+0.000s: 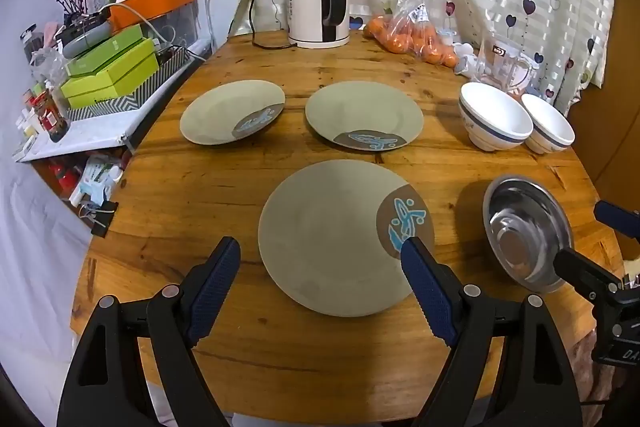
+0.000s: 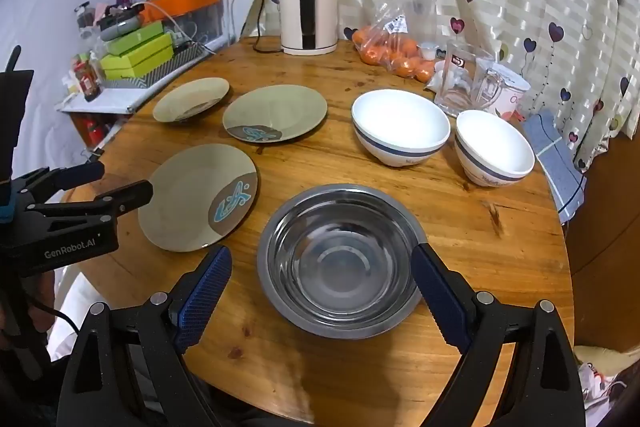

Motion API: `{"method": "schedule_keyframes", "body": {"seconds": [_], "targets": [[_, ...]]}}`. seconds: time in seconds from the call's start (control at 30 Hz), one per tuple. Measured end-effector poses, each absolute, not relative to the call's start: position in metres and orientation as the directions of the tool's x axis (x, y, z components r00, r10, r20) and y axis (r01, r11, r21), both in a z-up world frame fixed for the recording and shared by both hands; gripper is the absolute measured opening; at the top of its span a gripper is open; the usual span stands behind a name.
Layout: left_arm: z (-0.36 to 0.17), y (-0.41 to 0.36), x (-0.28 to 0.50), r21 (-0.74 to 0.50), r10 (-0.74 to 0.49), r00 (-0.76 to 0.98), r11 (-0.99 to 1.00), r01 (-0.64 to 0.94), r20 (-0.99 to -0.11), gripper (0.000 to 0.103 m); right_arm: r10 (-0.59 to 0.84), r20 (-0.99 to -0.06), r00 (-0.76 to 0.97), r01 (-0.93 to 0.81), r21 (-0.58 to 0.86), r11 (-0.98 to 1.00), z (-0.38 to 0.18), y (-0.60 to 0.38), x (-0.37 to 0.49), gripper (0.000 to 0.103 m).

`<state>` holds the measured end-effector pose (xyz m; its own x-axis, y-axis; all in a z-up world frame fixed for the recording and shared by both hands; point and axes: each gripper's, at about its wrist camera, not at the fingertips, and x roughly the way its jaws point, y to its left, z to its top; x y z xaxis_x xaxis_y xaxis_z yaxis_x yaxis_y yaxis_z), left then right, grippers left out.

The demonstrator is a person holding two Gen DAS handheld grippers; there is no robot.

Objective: Organize plates and bowls

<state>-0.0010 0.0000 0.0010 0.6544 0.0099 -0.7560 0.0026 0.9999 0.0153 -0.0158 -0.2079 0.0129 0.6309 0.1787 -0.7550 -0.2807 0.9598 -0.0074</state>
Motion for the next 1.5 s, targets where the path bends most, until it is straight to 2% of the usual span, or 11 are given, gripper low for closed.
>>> {"method": "schedule_keyframes", "body": {"seconds": [1.5], "targets": [[-0.008,-0.004,0.001,0.032,0.007,0.597,0.999,0.031,-0.802,0.083,0.201,-0.755,0.624,-0.288,0.017,0.957,0.016,-0.205,-0.011,0.092]]}}
